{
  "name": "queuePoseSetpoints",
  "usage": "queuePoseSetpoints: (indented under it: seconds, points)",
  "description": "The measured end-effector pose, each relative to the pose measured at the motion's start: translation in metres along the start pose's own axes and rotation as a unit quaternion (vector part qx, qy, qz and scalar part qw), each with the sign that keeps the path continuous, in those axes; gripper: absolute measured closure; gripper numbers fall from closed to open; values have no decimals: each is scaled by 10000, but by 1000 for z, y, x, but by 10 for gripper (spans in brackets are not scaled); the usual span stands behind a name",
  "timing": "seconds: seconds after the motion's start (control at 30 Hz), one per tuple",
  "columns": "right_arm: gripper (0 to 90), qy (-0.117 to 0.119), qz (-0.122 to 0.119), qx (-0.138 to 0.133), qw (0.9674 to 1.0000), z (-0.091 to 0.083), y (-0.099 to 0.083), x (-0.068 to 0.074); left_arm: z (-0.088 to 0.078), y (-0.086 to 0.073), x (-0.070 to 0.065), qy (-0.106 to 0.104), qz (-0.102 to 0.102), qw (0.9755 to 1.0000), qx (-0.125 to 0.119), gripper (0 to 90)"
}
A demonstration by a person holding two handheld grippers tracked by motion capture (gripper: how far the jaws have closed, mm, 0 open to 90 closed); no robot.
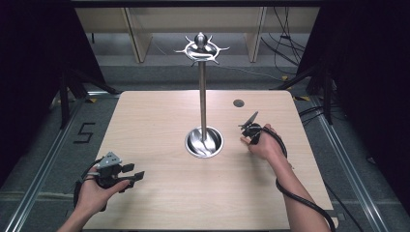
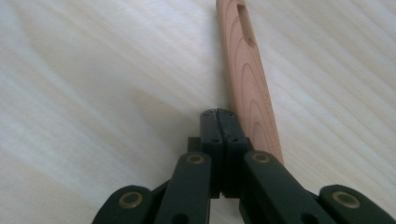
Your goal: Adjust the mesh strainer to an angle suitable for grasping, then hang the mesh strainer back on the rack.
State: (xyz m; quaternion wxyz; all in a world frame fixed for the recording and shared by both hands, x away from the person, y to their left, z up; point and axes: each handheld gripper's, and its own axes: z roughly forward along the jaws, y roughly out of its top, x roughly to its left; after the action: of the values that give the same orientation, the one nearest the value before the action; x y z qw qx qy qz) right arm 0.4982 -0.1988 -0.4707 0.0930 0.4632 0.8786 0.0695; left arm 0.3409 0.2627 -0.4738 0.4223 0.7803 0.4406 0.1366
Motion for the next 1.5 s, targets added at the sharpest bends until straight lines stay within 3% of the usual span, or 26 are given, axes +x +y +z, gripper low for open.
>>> queuePoseSetpoints:
  seconds: [0.07,0.13,0.33,0.47,0.57,0.67,0.73,0.83,0.9,0.97,1.0,1.07,1.1,1.13,1.17,1.23,1.3,1.33,1.4,1.43,1.5]
  points:
    - [900,-40,253,4,9997,-1,0,-4,-1,0,1,19,69,10000,46,433]
    - [900,-85,463,-53,9989,0,0,-7,0,0,0,-7,-4,10000,-3,433]
    - [900,-200,937,-63,9954,-2,-3,-18,1,0,0,6,21,10000,60,433]
    - [897,-179,824,-24,9964,-5,-6,-17,2,0,0,-1,-2,10000,70,433]
    - [838,-70,728,-45,9973,-12,-9,-11,2,0,0,9,-15,10000,97,433]
    - [766,164,400,-98,9990,-20,-15,-6,2,0,0,-4,2,9999,106,432]
    - [730,309,222,13,9993,-28,-19,-2,4,0,-2,-23,-56,10000,44,432]
    - [684,140,26,-257,9996,-39,-29,-3,5,0,-2,-23,-17,9999,135,432]
    - [679,220,169,-242,9993,-47,-35,-6,6,0,-3,-55,-22,9999,134,432]
    - [652,224,140,-354,9990,-50,-41,-11,6,-2,-4,-77,-88,9999,117,432]
    - [627,235,170,-322,9991,-51,-44,-12,5,-2,-3,-52,-16,9998,176,432]
    - [590,126,18,-273,9995,-50,-49,-16,5,-3,-4,-48,-35,9998,200,432]
    - [580,78,19,-246,9997,-49,-51,-18,6,-4,-5,-66,-94,9999,108,432]
    - [558,84,63,-222,9997,-49,-53,-20,5,-3,-5,-63,-28,9998,213,432]
    - [539,59,109,-168,9998,-49,-54,-21,6,-3,-6,-78,-31,9998,165,432]
    - [511,5,94,-239,9997,-49,-55,-22,6,-2,-8,-46,-44,9999,102,432]
    - [515,68,-69,-334,9994,-51,-54,-25,7,-2,-7,-95,-33,9998,165,432]
    - [513,-60,-27,-360,9993,-51,-54,-26,7,-2,-5,-95,27,9997,233,432]
    - [509,-74,19,-333,9994,-54,-53,-26,9,-2,-6,-117,-14,9998,162,431]
    - [509,-81,-74,-310,9995,-53,-52,-28,9,-2,-6,-117,-14,9998,162,432]
    - [522,-127,21,-232,9996,-53,-51,-27,10,-1,-6,-73,27,9999,146,431]
